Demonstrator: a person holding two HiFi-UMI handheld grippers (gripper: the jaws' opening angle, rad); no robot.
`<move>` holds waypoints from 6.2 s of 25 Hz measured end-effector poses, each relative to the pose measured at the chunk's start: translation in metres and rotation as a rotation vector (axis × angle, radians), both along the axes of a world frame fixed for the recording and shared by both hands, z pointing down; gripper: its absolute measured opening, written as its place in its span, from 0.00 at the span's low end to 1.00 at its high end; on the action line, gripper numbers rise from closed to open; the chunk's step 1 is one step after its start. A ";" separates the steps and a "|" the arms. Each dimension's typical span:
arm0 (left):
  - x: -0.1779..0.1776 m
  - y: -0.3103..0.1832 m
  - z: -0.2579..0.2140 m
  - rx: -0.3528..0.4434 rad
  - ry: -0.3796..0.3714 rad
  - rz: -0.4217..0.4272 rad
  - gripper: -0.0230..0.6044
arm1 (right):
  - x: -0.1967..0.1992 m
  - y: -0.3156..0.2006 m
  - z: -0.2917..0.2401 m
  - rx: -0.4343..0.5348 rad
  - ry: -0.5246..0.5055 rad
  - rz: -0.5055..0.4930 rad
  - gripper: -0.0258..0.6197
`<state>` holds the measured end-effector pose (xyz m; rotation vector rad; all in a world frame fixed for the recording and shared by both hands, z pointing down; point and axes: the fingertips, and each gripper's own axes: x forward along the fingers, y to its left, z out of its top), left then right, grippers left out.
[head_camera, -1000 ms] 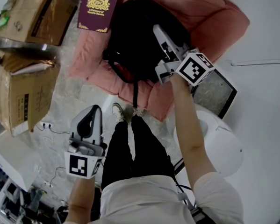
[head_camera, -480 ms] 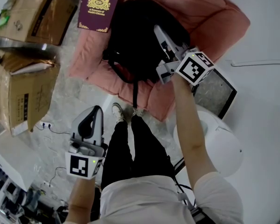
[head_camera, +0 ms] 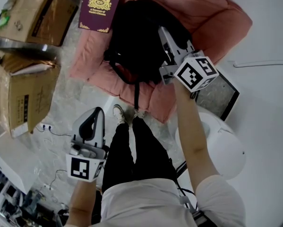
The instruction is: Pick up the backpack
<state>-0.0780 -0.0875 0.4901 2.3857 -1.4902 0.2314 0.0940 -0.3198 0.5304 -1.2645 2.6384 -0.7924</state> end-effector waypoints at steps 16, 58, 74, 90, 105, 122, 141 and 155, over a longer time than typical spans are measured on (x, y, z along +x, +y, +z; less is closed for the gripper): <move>-0.007 0.018 -0.012 0.015 0.014 -0.019 0.06 | -0.010 0.026 -0.025 0.013 -0.058 -0.014 0.10; -0.063 0.044 -0.040 0.096 0.015 -0.017 0.07 | -0.074 0.096 -0.101 0.045 0.016 -0.094 0.10; -0.090 0.042 -0.111 0.196 0.022 0.002 0.06 | -0.092 0.127 -0.209 0.134 0.108 -0.128 0.10; -0.113 0.058 -0.184 0.310 0.028 -0.030 0.06 | -0.051 0.168 -0.315 0.228 0.127 -0.023 0.09; -0.170 0.085 -0.250 0.391 0.037 -0.166 0.06 | -0.004 0.210 -0.394 0.296 0.149 0.075 0.09; -0.174 0.090 -0.269 0.465 0.034 -0.184 0.06 | 0.067 0.267 -0.434 0.343 0.216 0.249 0.09; -0.182 0.084 -0.290 0.482 -0.002 -0.194 0.06 | 0.109 0.307 -0.431 0.318 0.228 0.402 0.09; -0.174 0.075 -0.295 0.491 0.002 -0.174 0.06 | 0.121 0.308 -0.440 0.317 0.228 0.444 0.09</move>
